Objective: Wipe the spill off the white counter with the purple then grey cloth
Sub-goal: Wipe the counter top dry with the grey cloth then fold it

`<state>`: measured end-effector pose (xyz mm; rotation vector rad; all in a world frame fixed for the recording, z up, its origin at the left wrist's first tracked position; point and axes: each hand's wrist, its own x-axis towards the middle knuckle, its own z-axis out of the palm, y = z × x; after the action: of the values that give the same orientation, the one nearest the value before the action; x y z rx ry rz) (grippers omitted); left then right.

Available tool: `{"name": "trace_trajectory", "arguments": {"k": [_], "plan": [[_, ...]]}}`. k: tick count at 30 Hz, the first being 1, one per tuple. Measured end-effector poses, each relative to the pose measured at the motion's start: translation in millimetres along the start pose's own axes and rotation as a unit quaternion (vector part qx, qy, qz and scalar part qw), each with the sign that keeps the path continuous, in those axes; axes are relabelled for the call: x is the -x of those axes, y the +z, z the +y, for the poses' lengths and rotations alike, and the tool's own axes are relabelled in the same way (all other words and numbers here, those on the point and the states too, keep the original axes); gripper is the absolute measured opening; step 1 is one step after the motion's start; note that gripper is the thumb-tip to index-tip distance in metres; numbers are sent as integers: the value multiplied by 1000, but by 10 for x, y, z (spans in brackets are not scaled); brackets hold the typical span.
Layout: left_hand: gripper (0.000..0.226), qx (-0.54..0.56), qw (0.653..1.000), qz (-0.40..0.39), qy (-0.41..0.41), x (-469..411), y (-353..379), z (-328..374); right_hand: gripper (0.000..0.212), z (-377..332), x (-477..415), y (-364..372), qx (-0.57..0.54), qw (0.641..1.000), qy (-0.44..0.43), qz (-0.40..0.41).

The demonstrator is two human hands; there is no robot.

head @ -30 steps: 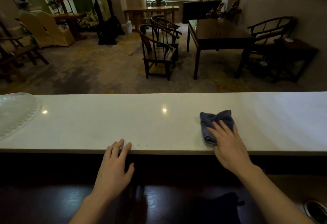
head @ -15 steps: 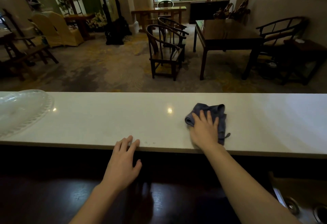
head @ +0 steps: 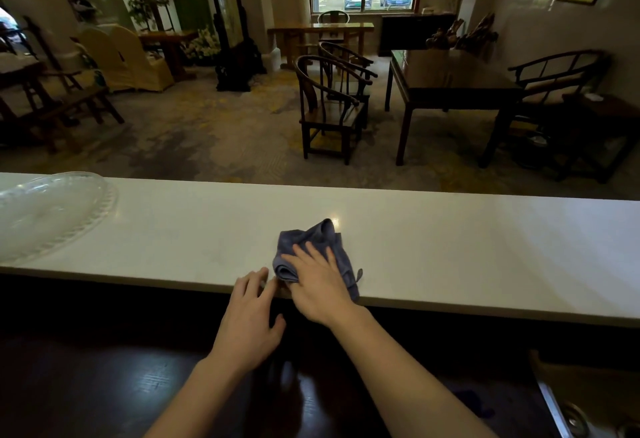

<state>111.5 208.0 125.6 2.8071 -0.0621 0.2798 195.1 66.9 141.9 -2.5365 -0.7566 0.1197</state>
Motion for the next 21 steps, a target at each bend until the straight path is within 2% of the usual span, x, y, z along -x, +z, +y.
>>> {"name": "trace_trajectory", "arguments": {"k": [4,7,10,13,15,17,19,21], "plan": [[58,57,998,10,-17,-14,-15,-39,42,-62,23,-164,-167,985,32,-20],[47,193,976,64,-83,-52,-67,7,44,-77,98,-309,-352,933,71,-5],[62,346,915,104,-178,-84,-162,91,31,-70,179,-426,-498,859,118,26],[84,507,829,66,-226,-158,-319,220,27,-77,288,-573,-612,778,138,22],[72,626,756,20,-190,-203,-400,261,26,-78,385,-657,-671,730,128,1],[55,700,697,-31,-151,-197,-470,287,29,-73,486,-714,-712,691,118,-26],[52,724,672,-68,-141,-139,-494,295,35,-60,595,-742,-741,659,122,-44],[48,715,681,-69,-142,-78,-464,299,39,-46,699,-751,-753,643,134,-45]]}}
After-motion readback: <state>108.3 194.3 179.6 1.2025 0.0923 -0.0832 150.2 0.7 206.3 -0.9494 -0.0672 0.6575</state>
